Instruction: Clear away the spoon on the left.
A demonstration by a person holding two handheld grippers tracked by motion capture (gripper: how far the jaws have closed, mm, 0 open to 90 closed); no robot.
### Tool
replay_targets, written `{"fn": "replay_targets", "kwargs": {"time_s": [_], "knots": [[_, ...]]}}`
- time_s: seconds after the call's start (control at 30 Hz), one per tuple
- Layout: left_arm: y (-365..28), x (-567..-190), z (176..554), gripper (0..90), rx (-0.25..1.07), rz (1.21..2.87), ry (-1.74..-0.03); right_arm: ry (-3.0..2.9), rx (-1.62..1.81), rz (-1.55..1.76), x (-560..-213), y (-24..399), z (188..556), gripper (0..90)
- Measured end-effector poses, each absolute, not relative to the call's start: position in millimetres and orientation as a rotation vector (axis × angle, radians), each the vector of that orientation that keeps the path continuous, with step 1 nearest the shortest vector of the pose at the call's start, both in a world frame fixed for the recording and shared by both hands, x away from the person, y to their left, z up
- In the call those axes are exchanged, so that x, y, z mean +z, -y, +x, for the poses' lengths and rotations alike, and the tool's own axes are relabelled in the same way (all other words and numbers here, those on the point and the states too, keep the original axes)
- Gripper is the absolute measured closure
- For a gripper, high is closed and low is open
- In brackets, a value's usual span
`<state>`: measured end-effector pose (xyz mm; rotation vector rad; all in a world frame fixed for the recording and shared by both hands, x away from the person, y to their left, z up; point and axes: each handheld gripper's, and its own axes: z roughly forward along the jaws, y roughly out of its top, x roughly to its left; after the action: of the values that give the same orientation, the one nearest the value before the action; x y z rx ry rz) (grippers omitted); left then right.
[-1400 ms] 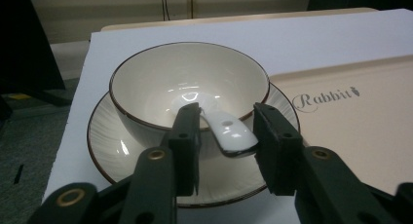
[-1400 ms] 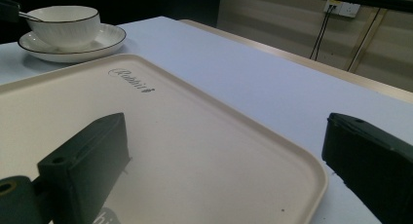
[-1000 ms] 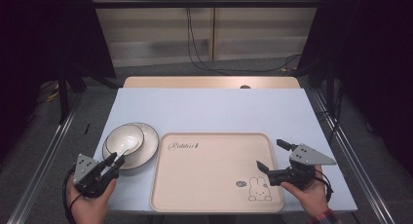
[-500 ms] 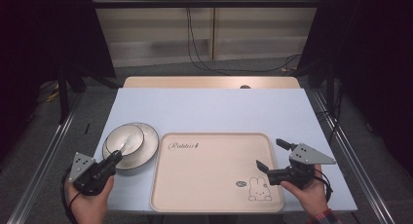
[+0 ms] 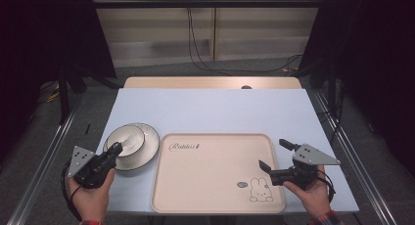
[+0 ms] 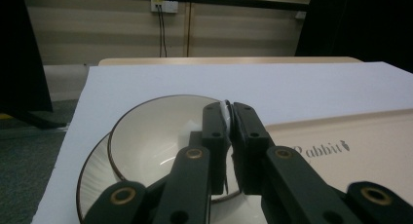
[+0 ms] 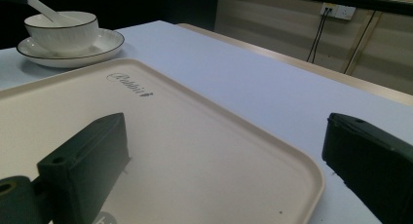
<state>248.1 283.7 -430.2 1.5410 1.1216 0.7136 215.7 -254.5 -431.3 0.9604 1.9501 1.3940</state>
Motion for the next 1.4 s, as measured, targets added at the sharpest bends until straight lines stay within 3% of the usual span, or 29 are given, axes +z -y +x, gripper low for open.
{"fn": "replay_targets", "kwargs": {"time_s": [1.4], "knots": [[-271,-425,309,85.0,0.751,1.430,-1.074,-1.949,1.391,0.978,-433,259,216,0.3]]}}
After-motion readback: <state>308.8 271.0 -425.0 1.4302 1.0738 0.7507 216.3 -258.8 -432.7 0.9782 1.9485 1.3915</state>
